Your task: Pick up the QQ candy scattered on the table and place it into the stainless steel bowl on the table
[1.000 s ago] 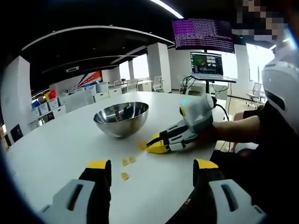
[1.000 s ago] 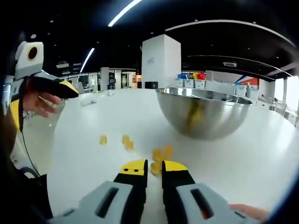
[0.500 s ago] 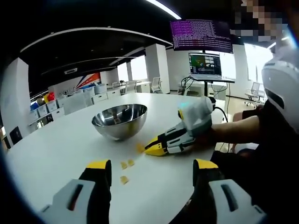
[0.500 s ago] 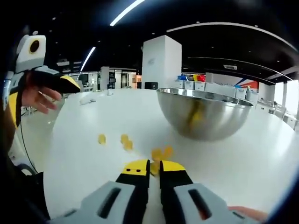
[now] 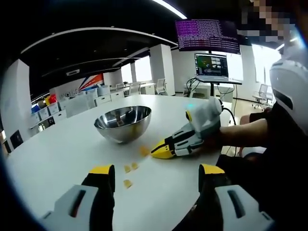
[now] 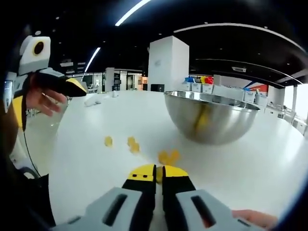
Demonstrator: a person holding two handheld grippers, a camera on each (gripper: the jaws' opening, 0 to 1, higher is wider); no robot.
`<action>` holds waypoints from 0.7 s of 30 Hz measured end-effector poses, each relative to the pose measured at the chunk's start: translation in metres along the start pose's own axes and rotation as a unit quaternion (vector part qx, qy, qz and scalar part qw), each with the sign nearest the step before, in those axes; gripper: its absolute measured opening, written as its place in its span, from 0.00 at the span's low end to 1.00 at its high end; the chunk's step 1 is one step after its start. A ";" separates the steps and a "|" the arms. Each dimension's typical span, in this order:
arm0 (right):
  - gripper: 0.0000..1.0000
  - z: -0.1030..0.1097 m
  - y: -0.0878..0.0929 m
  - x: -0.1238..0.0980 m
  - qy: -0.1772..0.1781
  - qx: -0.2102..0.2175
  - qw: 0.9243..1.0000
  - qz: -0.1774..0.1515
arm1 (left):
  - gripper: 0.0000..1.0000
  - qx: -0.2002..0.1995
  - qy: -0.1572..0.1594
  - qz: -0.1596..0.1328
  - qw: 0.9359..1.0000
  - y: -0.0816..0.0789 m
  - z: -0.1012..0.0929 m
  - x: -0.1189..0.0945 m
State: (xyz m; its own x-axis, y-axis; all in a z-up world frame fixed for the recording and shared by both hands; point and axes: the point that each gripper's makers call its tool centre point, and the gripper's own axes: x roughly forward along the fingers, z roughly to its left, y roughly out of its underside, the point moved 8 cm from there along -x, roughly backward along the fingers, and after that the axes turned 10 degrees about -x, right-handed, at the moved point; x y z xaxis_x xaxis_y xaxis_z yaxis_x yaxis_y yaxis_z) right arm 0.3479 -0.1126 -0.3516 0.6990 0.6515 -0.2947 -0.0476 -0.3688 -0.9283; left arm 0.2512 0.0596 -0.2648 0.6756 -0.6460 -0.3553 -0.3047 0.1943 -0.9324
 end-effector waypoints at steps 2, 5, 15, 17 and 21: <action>0.01 0.000 0.000 -0.001 -0.001 -0.001 1.000 0.000 | 0.70 0.000 0.000 0.000 1.000 0.000 0.000 0.000; 0.01 0.000 0.000 -0.001 -0.001 -0.001 1.000 0.001 | 0.70 0.000 -0.002 0.000 1.000 0.000 0.000 0.000; 0.01 -0.003 -0.003 -0.007 -0.004 0.016 1.000 -0.005 | 0.70 0.001 -0.005 0.000 1.000 -0.001 0.002 -0.001; 0.01 -0.003 -0.005 -0.008 -0.006 0.017 1.000 -0.007 | 0.70 0.001 -0.005 0.000 1.000 -0.001 0.002 -0.001; 0.01 -0.006 -0.015 -0.012 -0.004 0.010 1.000 -0.020 | 0.70 0.001 -0.006 0.000 1.000 -0.001 0.003 -0.001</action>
State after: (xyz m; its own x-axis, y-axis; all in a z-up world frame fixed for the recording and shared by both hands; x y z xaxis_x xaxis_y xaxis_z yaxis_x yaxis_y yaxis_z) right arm 0.3444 -0.1183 -0.3326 0.6952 0.6709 -0.2581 -0.0333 -0.3286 -0.9439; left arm 0.2526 0.0618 -0.2638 0.6835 -0.6367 -0.3568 -0.3035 0.1966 -0.9323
